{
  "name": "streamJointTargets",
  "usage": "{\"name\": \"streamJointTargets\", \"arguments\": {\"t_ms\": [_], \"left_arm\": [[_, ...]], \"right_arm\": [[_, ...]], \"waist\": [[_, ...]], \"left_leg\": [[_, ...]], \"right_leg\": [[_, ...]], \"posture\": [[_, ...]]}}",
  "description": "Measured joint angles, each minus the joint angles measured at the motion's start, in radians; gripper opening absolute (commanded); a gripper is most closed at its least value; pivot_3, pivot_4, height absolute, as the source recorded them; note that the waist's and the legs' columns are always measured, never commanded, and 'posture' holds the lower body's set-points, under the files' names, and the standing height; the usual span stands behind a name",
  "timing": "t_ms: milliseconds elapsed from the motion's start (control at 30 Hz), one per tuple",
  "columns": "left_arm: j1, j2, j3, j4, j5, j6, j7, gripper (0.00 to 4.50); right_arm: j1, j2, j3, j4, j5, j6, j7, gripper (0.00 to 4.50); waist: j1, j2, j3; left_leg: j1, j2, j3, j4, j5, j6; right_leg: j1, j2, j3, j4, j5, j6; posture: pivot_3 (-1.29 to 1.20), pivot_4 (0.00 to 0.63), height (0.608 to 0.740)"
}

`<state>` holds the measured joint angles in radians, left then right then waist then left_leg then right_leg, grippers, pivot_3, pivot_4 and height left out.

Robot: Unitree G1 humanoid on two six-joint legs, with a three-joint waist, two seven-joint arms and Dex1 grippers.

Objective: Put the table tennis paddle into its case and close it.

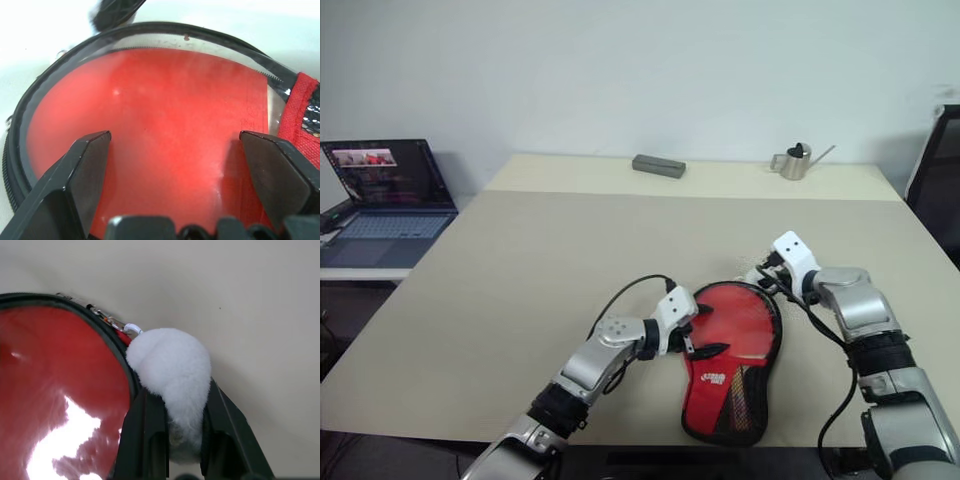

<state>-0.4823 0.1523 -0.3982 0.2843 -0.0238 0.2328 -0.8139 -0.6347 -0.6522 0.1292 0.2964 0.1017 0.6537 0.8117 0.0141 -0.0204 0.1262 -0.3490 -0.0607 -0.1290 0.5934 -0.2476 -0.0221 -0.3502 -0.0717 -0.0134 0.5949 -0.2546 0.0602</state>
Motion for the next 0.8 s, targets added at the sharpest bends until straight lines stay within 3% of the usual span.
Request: {"name": "streamJointTargets", "arguments": {"t_ms": [267, 533, 800], "left_arm": [[-0.001, -0.004, -0.008, 0.005, 0.000, -0.001, 0.009, 4.50], [-0.002, -0.009, -0.007, 0.018, -0.001, -0.002, 0.015, 4.50], [-0.004, -0.023, -0.005, 0.024, -0.002, -0.001, 0.020, 4.50]], "right_arm": [[0.045, -0.127, -0.005, -0.041, 0.020, 0.022, 0.070, 0.31], [0.074, -0.116, -0.023, -0.058, 0.019, 0.041, 0.035, 0.31], [0.127, -0.178, -0.024, -0.148, 0.048, 0.094, 0.110, 0.31]], "waist": [[0.012, 0.000, 0.000], [0.009, -0.001, 0.000], [0.013, 0.000, 0.000]], "left_leg": [[-0.001, -0.001, 0.000, 0.001, 0.000, 0.000], [0.000, 0.000, 0.000, 0.001, 0.000, 0.000], [-0.001, -0.001, -0.001, 0.001, 0.000, 0.000]], "right_leg": [[0.001, -0.001, -0.001, -0.001, 0.000, 0.000], [0.001, -0.001, -0.001, 0.000, 0.000, 0.001], [0.001, -0.001, -0.002, -0.001, 0.000, 0.001]], "posture": [[0.00, 0.150, 0.740], [0.00, 0.150, 0.740], [0.00, 0.150, 0.740]]}}
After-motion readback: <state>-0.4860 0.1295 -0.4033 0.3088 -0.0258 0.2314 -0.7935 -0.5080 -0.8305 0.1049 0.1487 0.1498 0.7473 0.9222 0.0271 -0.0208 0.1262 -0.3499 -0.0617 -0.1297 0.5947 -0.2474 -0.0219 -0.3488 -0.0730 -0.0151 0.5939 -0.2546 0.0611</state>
